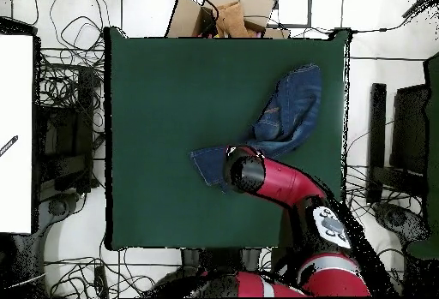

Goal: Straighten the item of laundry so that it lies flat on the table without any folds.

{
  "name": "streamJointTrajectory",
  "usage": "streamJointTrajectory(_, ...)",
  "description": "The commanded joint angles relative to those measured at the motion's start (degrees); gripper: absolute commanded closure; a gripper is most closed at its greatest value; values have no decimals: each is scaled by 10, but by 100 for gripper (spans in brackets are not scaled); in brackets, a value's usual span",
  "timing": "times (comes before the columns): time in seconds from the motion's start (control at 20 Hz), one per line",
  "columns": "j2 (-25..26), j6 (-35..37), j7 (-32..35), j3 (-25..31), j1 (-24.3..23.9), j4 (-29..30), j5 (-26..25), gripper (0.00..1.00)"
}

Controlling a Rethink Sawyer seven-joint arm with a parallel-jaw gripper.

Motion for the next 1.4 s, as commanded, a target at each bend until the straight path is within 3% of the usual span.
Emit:
streamJointTrajectory(0.05,36,-35,143,-8,18,-41,37,0)
streamJointTrajectory(0.85,82,-104,148,-15,32,-48,51,0)
streamJointTrajectory(1.4,29,-60,133,-17,11,-12,49,0)
